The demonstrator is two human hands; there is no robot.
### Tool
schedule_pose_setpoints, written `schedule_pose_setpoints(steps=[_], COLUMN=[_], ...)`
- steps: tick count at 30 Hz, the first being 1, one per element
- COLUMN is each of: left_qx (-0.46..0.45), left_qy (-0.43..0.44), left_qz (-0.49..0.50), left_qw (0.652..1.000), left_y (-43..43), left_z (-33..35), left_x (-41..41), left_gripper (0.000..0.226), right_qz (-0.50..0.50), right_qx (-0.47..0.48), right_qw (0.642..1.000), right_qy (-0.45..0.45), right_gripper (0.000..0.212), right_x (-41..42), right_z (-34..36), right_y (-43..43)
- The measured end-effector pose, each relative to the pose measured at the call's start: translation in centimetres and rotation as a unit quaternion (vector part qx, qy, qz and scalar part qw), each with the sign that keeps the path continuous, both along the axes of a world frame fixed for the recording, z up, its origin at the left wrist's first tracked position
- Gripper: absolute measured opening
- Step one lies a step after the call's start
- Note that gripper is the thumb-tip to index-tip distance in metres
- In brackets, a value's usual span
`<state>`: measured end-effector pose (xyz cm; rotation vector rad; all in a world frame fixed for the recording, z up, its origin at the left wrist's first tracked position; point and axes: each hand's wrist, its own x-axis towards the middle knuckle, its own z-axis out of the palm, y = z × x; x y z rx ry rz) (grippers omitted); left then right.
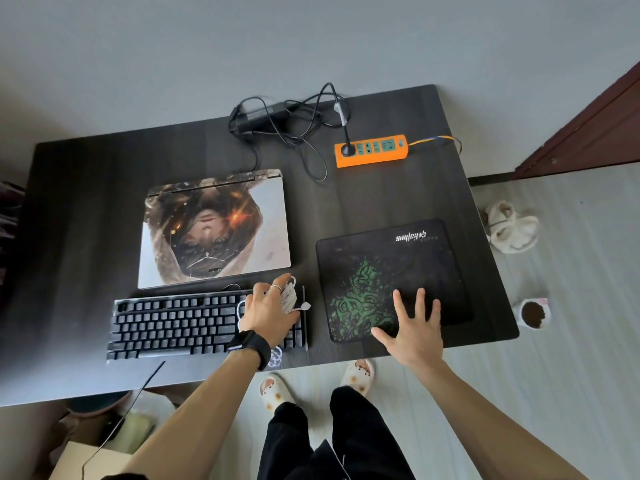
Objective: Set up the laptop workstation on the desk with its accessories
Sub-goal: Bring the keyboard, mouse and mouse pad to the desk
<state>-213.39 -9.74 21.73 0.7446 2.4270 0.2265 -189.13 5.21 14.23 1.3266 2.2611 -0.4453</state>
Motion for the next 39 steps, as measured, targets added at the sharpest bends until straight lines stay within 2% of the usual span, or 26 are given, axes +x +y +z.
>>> schedule_pose_setpoints(steps=[3,6,8,11,15,19,26,31,34,36,39], left_qx=[0.018,0.024,0.026,0.026,0.021,0.033,0.050,0.065,0.100,0.126,0.109], left_qy=[-0.006,-0.006,-0.008,-0.008,-0.013,-0.018,-0.031,-0.063,-0.080,-0.084,-0.067], left_qz=[0.008,0.010,0.012,0.021,0.025,0.047,0.070,0.077,0.045,0.002,-0.085], left_qw=[1.000,1.000,1.000,0.999,0.999,0.998,0.996,0.993,0.991,0.989,0.988], left_y=[-0.2,-0.4,-0.5,-0.7,-0.7,-0.5,0.4,1.8,4.9,7.9,12.3], left_z=[0.0,0.0,-0.1,-0.1,-0.3,-0.3,0.5,1.8,2.9,3.3,3.1], left_x=[-0.2,-0.4,-0.5,-0.6,-0.4,-0.2,0.1,1.6,3.4,4.9,7.2], left_gripper=[0.075,0.076,0.076,0.076,0.076,0.075,0.076,0.078,0.077,0.075,0.075], right_qz=[-0.035,-0.166,-0.267,-0.349,-0.303,-0.283,-0.282,-0.336,-0.376,-0.374,-0.364], right_qx=[-0.019,0.007,0.040,0.001,-0.019,-0.003,-0.003,0.007,0.001,0.004,0.007], right_qw=[0.999,0.984,0.960,0.936,0.952,0.958,0.958,0.940,0.923,0.924,0.928], right_qy=[0.000,0.066,0.070,0.049,0.034,0.047,0.051,0.062,0.080,0.076,0.081], right_gripper=[0.091,0.074,0.077,0.078,0.045,0.033,0.033,0.035,0.046,0.057,0.056], right_x=[-0.7,-0.3,0.7,1.9,3.5,4.1,4.8,5.2,5.4,5.7,5.9], right_z=[0.7,1.6,1.9,1.5,0.4,0.5,1.1,0.8,0.8,1.0,0.9], right_y=[-0.2,3.6,6.9,10.3,11.5,10.5,10.1,9.3,8.9,8.5,8.2])
